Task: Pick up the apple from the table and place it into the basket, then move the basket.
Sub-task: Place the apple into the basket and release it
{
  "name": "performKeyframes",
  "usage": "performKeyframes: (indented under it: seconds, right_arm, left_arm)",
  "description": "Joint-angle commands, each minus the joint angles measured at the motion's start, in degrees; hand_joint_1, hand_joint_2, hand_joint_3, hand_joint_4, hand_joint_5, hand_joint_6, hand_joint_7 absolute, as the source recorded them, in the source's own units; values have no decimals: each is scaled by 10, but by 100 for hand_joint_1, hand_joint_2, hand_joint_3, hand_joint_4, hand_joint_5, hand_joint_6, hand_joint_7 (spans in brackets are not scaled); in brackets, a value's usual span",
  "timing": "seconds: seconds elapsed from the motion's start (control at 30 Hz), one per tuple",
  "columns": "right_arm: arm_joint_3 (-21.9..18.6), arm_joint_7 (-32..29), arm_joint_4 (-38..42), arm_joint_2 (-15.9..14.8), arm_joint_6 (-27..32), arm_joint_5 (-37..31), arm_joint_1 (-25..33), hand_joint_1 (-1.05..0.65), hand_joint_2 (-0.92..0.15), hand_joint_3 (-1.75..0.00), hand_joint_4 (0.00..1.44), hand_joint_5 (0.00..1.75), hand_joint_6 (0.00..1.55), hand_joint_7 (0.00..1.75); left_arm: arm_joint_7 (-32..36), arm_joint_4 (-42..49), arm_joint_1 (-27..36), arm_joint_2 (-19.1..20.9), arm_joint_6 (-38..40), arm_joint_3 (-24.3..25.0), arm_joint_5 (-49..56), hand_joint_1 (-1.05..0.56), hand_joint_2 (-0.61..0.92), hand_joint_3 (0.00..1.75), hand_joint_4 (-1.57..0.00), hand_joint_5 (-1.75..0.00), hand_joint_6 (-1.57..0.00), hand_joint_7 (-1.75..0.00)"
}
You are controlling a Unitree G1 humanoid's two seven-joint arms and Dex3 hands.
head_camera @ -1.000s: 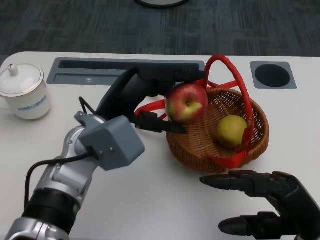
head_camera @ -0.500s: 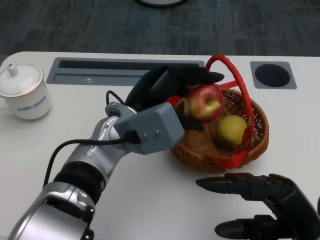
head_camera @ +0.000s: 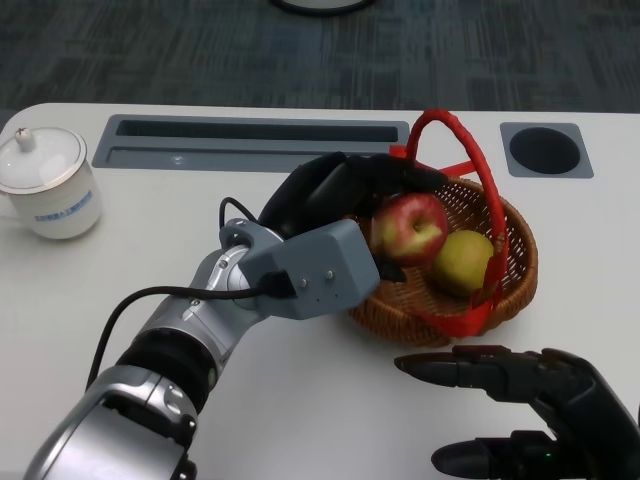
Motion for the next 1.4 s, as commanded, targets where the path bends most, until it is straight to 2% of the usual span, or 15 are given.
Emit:
performKeyframes:
  seconds: [0.03,0.1,0.2,0.3,0.4,0.5,0.73,0.9,1.0,1.17,1.4]
  right_arm:
    - [-3,-4,-12,-8,4,4,7,-33,-79,0,83,0,78,0]
    - [-2,-4,-12,-9,4,5,6,-33,-79,0,83,0,78,0]
    - [-1,-3,-12,-9,6,6,4,-33,-79,0,83,0,78,0]
    - [-1,-4,-13,-9,7,5,4,-34,-79,0,83,0,79,0]
    - [-2,-5,-13,-7,4,4,4,-34,-79,0,84,0,79,0]
    - [-1,-5,-15,-7,4,6,5,-34,-79,0,83,0,80,0]
    - [0,-4,-13,-7,0,8,4,-34,-79,0,83,0,80,0]
    - [-1,-6,-12,-8,0,4,5,-34,-79,0,84,0,80,0]
    - [-5,-7,-12,-10,-2,2,3,-34,-78,0,85,0,80,0]
    - [-21,-15,-25,-18,1,-1,-1,-33,-78,0,84,0,79,0]
    - [-32,-24,-79,-39,-29,-31,12,-36,-78,0,82,0,77,0]
  left_arm:
    - [2,5,-15,5,-5,1,-3,-19,76,0,-119,0,-107,0]
    - [7,4,-15,10,-10,-4,5,-24,75,0,-104,0,-94,0]
    - [16,-2,-16,16,-17,-10,15,-31,72,0,-72,0,-69,0]
    - [13,-5,-18,21,-27,-12,18,-39,70,0,-46,0,-47,0]
    - [-5,-6,-22,30,-31,-15,17,-48,70,0,-28,0,-32,0]
    - [-23,-8,-24,35,-31,-17,13,-54,70,0,-19,0,-25,0]
    - [-43,-18,-24,45,-36,-18,12,-61,70,0,-15,0,-20,0]
    - [-46,-41,-14,55,-48,-11,4,-57,69,0,-21,-2,-24,-2]
    - [-72,-80,4,67,-40,-4,-11,-51,70,0,-28,-3,-29,-2]
    - [-122,-197,64,100,-27,13,-48,-45,70,0,-40,-5,-40,-4]
    - [-190,-347,184,142,-28,48,-146,-39,69,0,-68,-5,-65,-4]
